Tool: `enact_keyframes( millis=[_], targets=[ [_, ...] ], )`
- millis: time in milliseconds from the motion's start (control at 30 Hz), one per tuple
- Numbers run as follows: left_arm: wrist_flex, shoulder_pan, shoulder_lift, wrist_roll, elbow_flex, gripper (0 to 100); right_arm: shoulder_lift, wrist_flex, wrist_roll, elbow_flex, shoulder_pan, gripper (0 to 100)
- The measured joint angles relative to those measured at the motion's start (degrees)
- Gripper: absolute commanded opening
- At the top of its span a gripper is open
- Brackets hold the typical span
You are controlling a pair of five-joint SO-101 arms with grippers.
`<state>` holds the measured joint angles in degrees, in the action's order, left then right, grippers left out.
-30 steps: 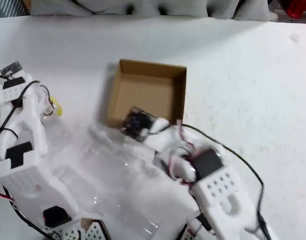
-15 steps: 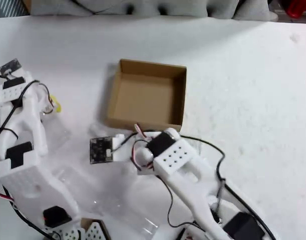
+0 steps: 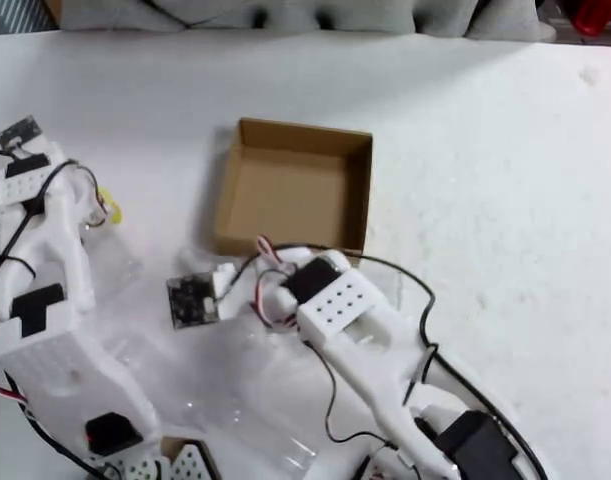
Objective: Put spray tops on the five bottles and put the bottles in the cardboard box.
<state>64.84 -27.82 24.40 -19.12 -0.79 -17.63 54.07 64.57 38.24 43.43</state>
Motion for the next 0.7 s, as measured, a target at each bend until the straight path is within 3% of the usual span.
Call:
enact_keyframes(
  millis=[700],
  targets=[
    [-0.97,0.0,0.0,0.09,0.0,2,20.22,-0.09,4.92,-13.01,-5.36,11.6]
  ],
)
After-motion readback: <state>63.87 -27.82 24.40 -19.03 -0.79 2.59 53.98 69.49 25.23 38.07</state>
